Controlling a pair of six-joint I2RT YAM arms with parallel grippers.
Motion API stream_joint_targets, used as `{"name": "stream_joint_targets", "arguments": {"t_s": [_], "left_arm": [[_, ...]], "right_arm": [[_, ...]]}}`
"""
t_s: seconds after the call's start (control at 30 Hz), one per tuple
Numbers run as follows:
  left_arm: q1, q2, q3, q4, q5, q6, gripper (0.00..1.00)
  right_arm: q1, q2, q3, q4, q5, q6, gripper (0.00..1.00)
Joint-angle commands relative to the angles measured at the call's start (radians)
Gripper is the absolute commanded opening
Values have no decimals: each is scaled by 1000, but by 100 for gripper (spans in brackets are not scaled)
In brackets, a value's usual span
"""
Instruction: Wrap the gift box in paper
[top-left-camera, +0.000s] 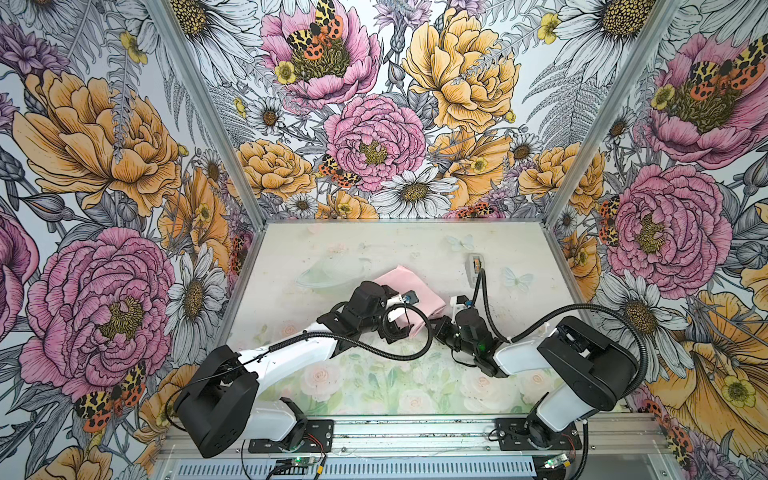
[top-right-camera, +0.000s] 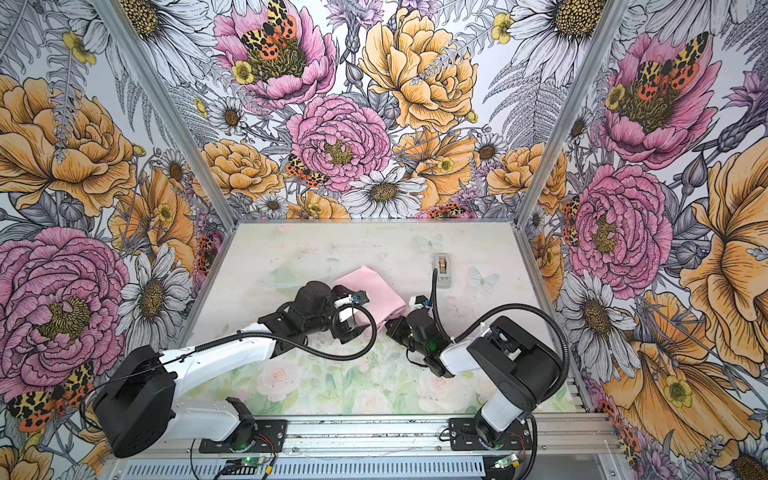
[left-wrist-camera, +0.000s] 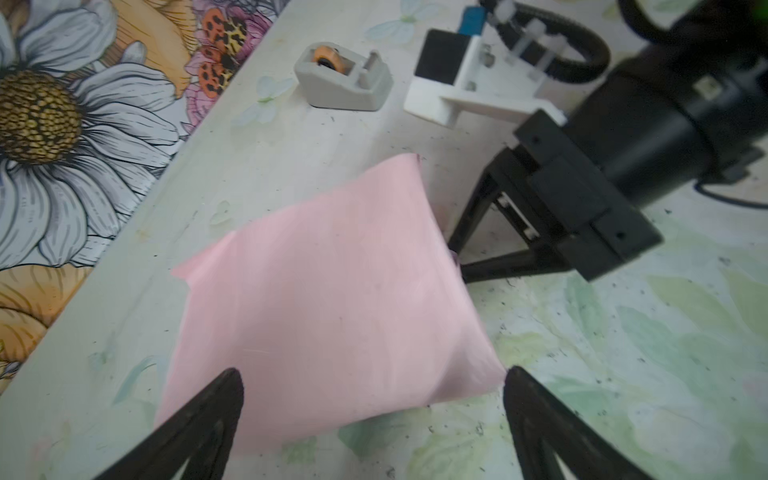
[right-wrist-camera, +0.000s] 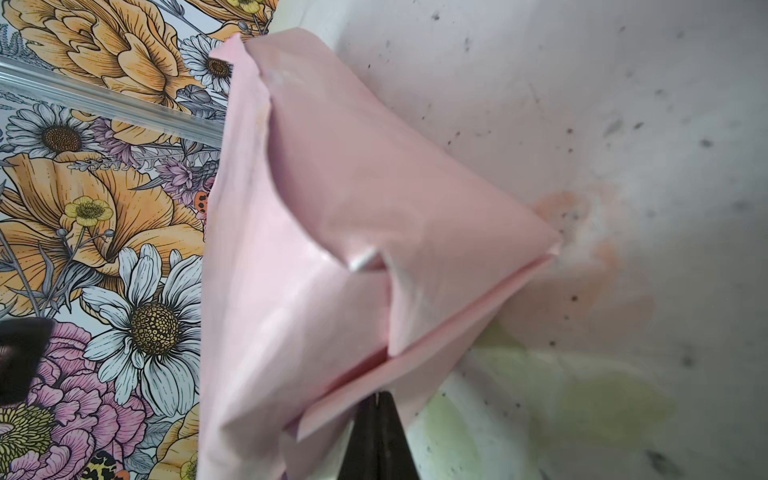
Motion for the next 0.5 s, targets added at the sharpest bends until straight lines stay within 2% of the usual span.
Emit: {"name": "stream_joint_targets", "arguments": {"t_s": [0.0,0.3,0.47], "left_arm": [[-25,15,-2,81,57,78,99],[-128,148,11,214,-138,56,99],[-147,212,12,252,-214,44,99]], "right_arm": [[5,15,-2,40,0,-10,3],[2,19,-1,46,-6,-14,0],[0,14,-9,52,-6,-13,0]]}}
